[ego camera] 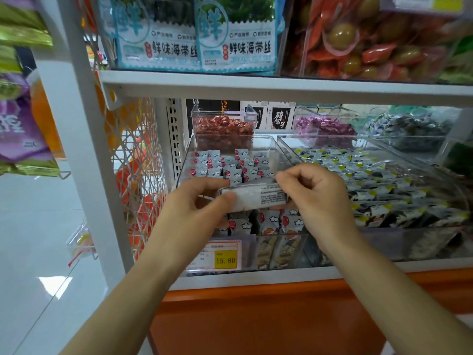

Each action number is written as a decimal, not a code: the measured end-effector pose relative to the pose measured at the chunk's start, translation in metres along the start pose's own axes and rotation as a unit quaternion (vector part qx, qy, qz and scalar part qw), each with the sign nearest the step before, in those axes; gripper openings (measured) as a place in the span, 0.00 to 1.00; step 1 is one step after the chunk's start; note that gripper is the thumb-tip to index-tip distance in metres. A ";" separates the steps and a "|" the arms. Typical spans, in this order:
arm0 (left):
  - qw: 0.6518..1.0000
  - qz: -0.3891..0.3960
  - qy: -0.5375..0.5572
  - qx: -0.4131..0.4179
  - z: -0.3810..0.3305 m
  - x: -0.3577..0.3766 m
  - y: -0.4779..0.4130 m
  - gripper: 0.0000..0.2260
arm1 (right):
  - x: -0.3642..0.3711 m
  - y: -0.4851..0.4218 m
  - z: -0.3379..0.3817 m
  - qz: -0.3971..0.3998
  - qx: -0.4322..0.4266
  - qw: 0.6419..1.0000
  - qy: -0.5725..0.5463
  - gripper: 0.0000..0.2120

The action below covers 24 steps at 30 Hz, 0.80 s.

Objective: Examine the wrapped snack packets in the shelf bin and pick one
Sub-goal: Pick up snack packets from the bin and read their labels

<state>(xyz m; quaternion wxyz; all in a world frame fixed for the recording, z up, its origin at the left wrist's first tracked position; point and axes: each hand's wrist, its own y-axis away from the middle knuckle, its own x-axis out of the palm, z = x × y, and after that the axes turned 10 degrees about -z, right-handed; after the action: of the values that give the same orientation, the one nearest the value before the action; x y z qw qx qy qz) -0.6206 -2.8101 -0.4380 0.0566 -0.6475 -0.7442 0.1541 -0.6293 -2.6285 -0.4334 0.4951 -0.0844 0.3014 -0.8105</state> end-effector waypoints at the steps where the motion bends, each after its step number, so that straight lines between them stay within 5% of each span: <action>1: 1.000 -0.011 0.009 -0.006 0.000 0.002 -0.001 0.05 | 0.000 0.000 0.001 0.006 -0.007 1.000 0.000 0.08; 9: 0.996 -0.083 -0.008 0.016 0.003 0.004 -0.007 0.10 | 0.003 0.007 0.004 0.035 -0.062 0.997 -0.012 0.06; 17: 0.986 -0.009 -0.138 0.090 0.010 0.005 -0.004 0.08 | 0.004 0.004 -0.002 0.016 0.029 0.998 -0.057 0.05; 21: 0.987 -0.030 -0.123 0.096 0.008 0.004 -0.012 0.07 | 0.007 0.005 -0.005 0.111 0.067 0.984 -0.125 0.21; 24: 0.983 -0.030 -0.141 0.115 0.000 0.016 -0.032 0.11 | 0.004 -0.015 -0.004 0.067 0.031 0.994 -0.076 0.17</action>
<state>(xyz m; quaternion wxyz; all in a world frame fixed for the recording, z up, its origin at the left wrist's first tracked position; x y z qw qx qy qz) -0.6537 -2.7978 -0.4296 0.0297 -0.5859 -0.7411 0.3266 -0.6447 -2.6254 -0.4287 0.5718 -0.1099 0.2426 -0.7760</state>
